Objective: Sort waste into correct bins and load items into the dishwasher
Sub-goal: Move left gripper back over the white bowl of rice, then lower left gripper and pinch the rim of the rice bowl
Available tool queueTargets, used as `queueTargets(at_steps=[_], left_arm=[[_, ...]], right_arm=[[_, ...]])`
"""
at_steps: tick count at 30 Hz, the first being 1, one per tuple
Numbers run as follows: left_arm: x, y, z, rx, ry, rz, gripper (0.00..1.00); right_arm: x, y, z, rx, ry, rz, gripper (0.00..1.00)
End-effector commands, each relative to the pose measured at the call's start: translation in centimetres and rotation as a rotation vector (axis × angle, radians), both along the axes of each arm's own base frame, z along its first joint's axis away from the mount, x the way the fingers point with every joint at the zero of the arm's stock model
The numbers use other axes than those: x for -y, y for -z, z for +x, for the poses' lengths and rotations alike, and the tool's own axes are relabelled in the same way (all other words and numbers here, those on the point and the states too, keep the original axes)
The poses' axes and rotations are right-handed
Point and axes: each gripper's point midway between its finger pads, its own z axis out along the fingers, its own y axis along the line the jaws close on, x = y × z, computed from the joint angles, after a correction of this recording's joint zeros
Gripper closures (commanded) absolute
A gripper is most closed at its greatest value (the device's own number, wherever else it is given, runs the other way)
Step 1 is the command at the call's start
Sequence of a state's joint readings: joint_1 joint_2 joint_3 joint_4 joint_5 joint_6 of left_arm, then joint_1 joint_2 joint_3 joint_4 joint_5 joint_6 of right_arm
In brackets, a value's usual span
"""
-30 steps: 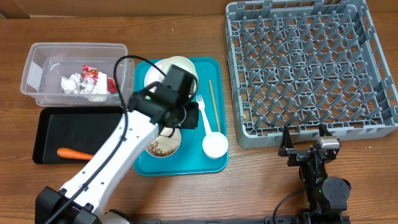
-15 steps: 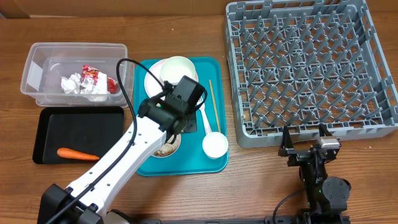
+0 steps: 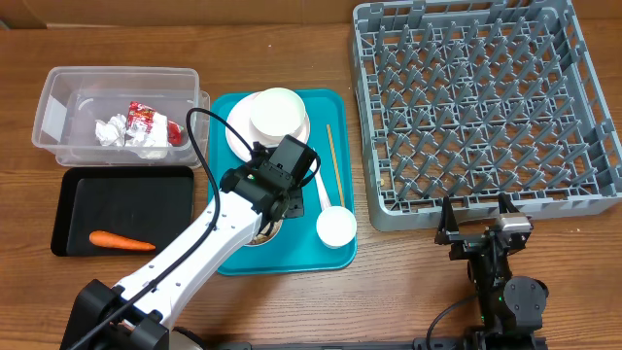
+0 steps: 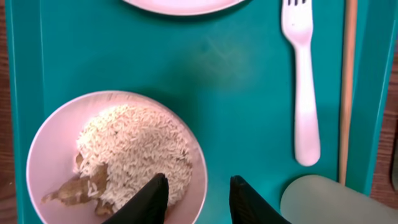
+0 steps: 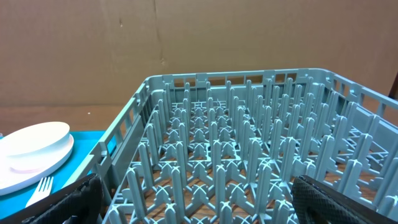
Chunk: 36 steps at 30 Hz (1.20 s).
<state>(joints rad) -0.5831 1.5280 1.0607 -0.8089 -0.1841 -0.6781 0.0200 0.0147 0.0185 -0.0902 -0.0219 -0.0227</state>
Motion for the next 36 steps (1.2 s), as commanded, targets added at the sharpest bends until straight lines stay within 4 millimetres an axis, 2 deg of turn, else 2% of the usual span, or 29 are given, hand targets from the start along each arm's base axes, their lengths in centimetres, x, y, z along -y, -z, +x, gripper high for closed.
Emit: queueTargets(at_steps=[1, 13, 23, 36], left_arm=[[0.1, -0.1, -0.1, 0.014, -0.003, -0.004, 0.68], [0.1, -0.3, 0.4, 0.042, -0.010, 0.004, 0.71], [-0.2, 1.5, -0.5, 0.019, -0.034, -0.006, 0.69], [0.6, 1.8, -1.2, -0.023, -0.015, -0.049, 0.66]], right_arm=[[0.1, 0.1, 0.0, 0.009, 0.003, -0.001, 0.00], [0.1, 0.1, 0.0, 0.009, 0.003, 0.000, 0.00], [0.1, 0.1, 0.0, 0.009, 0.003, -0.001, 0.00], [0.1, 0.1, 0.0, 0.009, 0.003, 0.000, 0.00]])
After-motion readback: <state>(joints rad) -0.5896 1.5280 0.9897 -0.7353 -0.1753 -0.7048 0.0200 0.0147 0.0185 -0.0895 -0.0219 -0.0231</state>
